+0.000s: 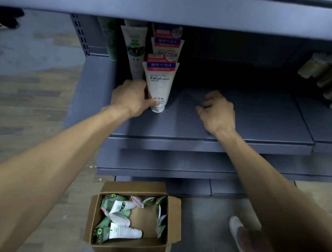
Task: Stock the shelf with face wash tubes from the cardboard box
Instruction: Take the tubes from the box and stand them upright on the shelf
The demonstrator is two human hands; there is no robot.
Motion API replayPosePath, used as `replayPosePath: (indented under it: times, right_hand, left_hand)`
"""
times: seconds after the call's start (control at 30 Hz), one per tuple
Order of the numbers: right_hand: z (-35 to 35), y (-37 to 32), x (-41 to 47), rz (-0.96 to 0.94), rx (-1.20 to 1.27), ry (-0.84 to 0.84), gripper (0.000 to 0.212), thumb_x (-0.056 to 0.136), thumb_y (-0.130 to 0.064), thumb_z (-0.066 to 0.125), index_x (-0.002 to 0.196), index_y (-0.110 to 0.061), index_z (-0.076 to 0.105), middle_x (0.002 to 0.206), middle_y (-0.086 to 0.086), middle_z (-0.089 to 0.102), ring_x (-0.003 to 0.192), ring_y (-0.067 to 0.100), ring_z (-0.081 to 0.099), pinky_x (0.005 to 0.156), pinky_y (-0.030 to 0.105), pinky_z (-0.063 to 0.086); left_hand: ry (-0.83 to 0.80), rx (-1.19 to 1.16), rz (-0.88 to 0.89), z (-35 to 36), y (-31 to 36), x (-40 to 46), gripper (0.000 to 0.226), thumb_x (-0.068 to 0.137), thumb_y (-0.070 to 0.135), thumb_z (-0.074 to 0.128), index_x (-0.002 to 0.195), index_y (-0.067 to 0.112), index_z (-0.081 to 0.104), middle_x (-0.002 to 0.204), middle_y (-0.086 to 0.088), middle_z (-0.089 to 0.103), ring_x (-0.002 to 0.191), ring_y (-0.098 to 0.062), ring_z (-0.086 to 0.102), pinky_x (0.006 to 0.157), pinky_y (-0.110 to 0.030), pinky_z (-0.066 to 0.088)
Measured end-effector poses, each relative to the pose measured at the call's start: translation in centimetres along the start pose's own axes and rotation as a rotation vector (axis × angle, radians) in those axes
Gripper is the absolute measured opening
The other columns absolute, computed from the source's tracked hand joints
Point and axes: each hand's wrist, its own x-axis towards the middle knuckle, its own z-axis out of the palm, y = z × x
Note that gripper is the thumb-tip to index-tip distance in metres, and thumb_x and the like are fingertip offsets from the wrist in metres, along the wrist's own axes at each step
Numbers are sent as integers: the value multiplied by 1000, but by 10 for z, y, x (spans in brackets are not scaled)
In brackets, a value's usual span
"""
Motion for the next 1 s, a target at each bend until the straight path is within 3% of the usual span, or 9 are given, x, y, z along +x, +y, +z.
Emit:
replayPosePath:
  times: [0.3,0.73,1.0]
  right_hand:
    - [4,6,-7,-72,31,12,43,89,-25,66,127,-13,52,107,1,67,93,20,66,81,36,57]
    - [5,14,-16,-107,19,13,44,89,-25,66,128,-13,50,113,2,66,96,18,65,79,29,54]
    - [3,21,-22,-139,63,3,41,89,-24,65,127,-16,51,114,1,64,100,15,62,79,24,49]
  left_hand:
    - [-10,-8,21,2,11,19,46,78,51,73,110,20,62,108,1,68,101,-24,64,83,-39,54]
    - [-26,20,34,7,16,41,57,78,54,71,119,18,57,114,-3,66,102,-26,64,84,-42,54]
    - [-41,78,74,2,12,46,55,74,57,71,111,18,59,103,-2,68,95,-26,64,79,-40,54]
